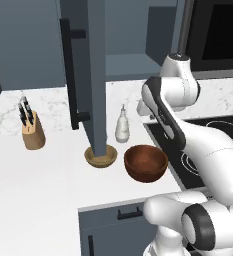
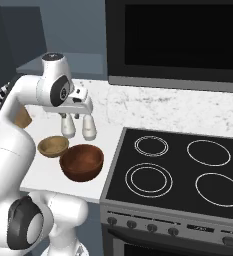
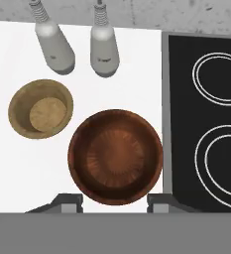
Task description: Pick up the bowls on the counter and stack them on top of one another in the open cabinet. Place the smaller bowl on top of the larger bowl.
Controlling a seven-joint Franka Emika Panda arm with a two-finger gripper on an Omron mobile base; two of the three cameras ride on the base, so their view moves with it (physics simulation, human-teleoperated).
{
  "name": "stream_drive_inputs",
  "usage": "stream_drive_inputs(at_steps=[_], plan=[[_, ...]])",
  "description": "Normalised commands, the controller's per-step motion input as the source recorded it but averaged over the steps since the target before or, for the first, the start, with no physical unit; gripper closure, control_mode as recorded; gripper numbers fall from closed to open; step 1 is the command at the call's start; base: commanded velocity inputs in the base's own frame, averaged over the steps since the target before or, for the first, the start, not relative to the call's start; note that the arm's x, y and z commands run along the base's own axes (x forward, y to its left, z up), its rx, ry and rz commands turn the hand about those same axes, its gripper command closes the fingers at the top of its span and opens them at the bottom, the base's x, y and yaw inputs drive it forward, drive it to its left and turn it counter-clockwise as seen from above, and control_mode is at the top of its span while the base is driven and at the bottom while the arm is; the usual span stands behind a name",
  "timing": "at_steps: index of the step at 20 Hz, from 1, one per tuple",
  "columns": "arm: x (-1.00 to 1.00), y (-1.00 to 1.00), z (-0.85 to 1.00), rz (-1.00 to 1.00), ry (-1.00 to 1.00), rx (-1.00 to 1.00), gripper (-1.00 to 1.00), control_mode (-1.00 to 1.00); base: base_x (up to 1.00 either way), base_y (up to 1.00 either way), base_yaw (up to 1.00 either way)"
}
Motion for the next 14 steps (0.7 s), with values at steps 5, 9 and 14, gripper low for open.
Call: stream_drive_inputs(at_steps=[5, 9, 14], plan=[[0.07, 0.16, -0.29, -0.01, 0.04, -0.02, -1.0, -1.0, 0.0, 0.0, 0.0], [0.12, 0.86, -0.53, 0.27, 0.02, -0.07, -1.0, -1.0, 0.0, 0.0, 0.0], [0.03, 0.84, -0.52, 0.44, 0.0, -0.07, -1.0, -1.0, 0.0, 0.0, 0.0]])
